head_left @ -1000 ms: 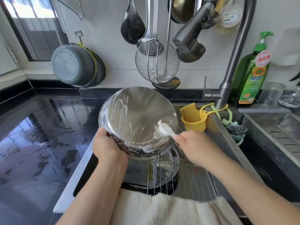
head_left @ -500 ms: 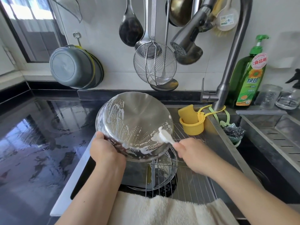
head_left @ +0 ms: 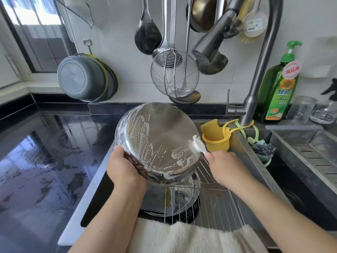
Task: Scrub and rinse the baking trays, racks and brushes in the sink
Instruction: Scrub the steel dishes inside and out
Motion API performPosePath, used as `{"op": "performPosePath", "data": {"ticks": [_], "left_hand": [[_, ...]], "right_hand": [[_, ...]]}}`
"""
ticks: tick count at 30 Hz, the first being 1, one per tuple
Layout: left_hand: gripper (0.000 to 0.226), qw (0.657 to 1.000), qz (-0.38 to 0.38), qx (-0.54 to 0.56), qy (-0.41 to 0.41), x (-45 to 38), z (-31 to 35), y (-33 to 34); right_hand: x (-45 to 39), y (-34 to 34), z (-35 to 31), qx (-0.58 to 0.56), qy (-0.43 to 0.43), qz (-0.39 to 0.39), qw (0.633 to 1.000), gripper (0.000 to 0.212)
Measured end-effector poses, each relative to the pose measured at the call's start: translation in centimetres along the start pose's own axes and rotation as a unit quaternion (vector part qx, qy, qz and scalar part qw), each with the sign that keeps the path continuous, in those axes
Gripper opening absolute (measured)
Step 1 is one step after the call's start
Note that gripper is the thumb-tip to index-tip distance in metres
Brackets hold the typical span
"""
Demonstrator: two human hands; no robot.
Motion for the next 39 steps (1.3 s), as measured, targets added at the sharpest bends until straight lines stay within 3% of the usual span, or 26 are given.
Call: {"op": "performPosePath", "data": {"ticks": [5, 10, 15, 20, 25, 30, 35, 39], "left_hand": [[0.032, 0.999, 0.008, -0.034, -0.007, 0.1, -0.4, 0.0], [0.030, 0.998, 0.015, -0.054, -0.027, 0.4, -0.7, -0.1], [0.029, 0.996, 0.001, -0.088, -0.019, 1.0, -0.6, 0.1], [0.031, 0.995, -0.021, -0.102, -0.007, 2.0, -0.3, 0.5], [0.030, 0.993, -0.027, -0.114, -0.014, 2.6, -0.4, 0.8], [0.029, 0.990, -0.041, -0.136, -0.018, 3.2, -0.6, 1.0], [0.031, 0.987, -0.056, -0.148, -0.006, 3.2, -0.4, 1.1], [0.033, 0.982, -0.085, -0.170, -0.008, 3.9, -0.5, 1.6]], "right_hand": [[4.1, 2.4, -4.8, -0.047, -0.118, -0.087, 0.988, 0.046], [0.2, 0.1, -0.9, -0.012, -0.010, -0.006, 1.000, 0.047], [3.8, 2.5, -4.1, -0.046, -0.091, -0.070, 0.992, 0.046], [0.8, 0.6, -0.6, -0.022, 0.004, -0.018, 1.000, 0.043], [4.8, 1.2, -6.1, -0.075, -0.142, -0.060, 0.985, 0.046], [1.0, -1.0, -2.6, 0.011, -0.049, 0.019, 0.999, 0.045], [4.8, -0.2, -6.3, -0.053, -0.154, -0.008, 0.987, 0.047], [1.1, -1.7, -3.2, 0.000, -0.077, 0.034, 0.996, 0.049]]}}
Point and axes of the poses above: each hand's wrist, its own x-axis away from the middle knuckle, its own y-axis out of the palm, z = x × y, the point moved 7 cm from there along -x, towards the middle knuckle, and after that the axes turned 10 degrees about z, right-handed, at the moved point
